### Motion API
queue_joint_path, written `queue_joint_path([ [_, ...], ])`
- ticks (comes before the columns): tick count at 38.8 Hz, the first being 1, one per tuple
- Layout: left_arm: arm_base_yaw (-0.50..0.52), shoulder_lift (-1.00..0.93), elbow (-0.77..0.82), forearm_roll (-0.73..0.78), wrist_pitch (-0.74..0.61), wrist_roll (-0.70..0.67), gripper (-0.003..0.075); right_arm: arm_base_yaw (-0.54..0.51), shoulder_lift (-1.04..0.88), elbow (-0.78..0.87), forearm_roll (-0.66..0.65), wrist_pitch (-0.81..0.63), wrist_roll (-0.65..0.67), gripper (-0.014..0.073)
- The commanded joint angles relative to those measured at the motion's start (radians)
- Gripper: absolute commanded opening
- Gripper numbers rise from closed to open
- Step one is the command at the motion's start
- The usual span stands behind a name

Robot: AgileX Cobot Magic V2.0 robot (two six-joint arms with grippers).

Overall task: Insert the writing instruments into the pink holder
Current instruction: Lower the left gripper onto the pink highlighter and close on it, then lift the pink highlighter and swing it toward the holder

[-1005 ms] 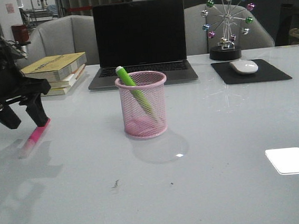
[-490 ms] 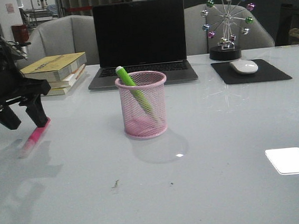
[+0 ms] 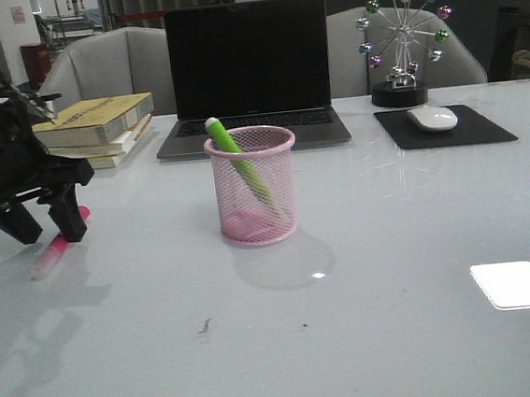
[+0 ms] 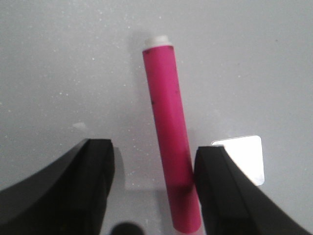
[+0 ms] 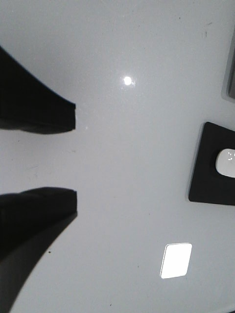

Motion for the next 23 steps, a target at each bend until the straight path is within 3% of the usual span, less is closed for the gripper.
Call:
queue_joint_path([
  [1, -0.007, -0.030, -0.020, -0.014, 0.011, 0.000, 0.0407, -0.008, -0.013, -0.027, -0.006, -0.069, -0.009, 0.0395],
  [9, -0.007, -0.016, -0.020, -0.014, 0.049, 0.000, 0.0087, -0.008, -0.013, -0.027, -0.006, -0.069, -0.009, 0.0395],
  [18, -0.007, -0.016, -0.020, -0.058, 0.016, 0.000, 0.0099, -0.008, -0.013, -0.027, -0.006, -0.069, -0.009, 0.0395],
  [23, -0.009, -0.032, -0.020, -0.216, -0.041, 0.135, 0.0099, -0.008, -0.013, -0.027, -0.006, -0.069, -0.009, 0.0395],
])
